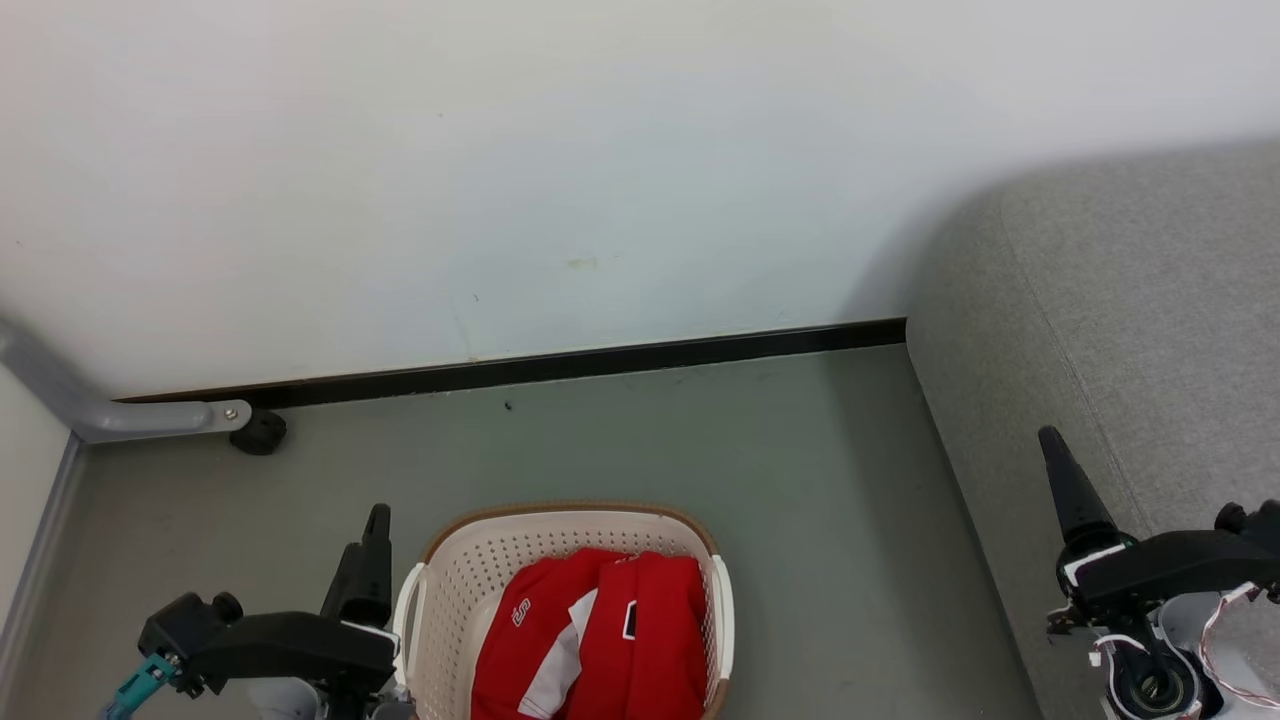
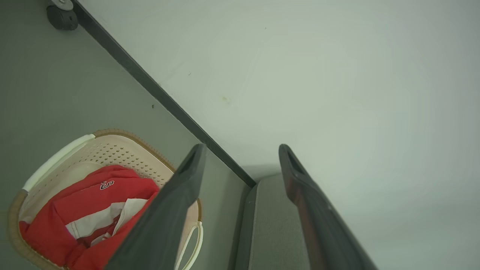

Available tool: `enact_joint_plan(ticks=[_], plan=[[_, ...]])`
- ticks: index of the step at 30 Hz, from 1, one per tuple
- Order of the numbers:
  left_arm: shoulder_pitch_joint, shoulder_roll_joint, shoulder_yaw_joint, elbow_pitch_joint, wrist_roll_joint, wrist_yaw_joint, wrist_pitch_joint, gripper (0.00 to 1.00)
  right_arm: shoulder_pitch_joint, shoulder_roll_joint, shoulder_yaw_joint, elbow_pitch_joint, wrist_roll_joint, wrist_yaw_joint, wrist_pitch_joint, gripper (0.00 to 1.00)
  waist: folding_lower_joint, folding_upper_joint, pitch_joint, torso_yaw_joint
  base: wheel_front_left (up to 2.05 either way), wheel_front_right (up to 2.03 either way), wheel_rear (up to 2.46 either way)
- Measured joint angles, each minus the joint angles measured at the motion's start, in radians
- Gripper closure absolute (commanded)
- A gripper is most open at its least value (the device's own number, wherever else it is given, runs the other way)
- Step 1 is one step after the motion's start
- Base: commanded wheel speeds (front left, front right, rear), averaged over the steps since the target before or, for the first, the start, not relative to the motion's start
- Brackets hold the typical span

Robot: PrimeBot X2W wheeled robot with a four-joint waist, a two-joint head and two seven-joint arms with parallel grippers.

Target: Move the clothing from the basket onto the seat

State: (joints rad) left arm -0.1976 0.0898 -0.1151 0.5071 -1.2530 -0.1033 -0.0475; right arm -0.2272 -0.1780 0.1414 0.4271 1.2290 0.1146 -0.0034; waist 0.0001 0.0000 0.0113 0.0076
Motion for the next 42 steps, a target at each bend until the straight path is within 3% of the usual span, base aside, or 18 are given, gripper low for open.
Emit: enact_joint_plan(ticks=[13,42], plan=[[-0.043,0.018,-0.067,0.039,0.215,0.052,-0.045,0.00,-0.067,-0.058,0.139,0.076,-0.191,0.000,-0.073,0.00,-0.0001,0.0000,-0.002,0.004,0.00,0.00,0.00],[-0.086,0.045,-0.128,0.082,0.673,0.151,-0.157,0.00,-0.215,-0.124,0.305,0.219,-0.549,-0.009,-0.198,0.00,-0.0001,0.0000,-0.003,0.007,0.00,0.00,0.00]])
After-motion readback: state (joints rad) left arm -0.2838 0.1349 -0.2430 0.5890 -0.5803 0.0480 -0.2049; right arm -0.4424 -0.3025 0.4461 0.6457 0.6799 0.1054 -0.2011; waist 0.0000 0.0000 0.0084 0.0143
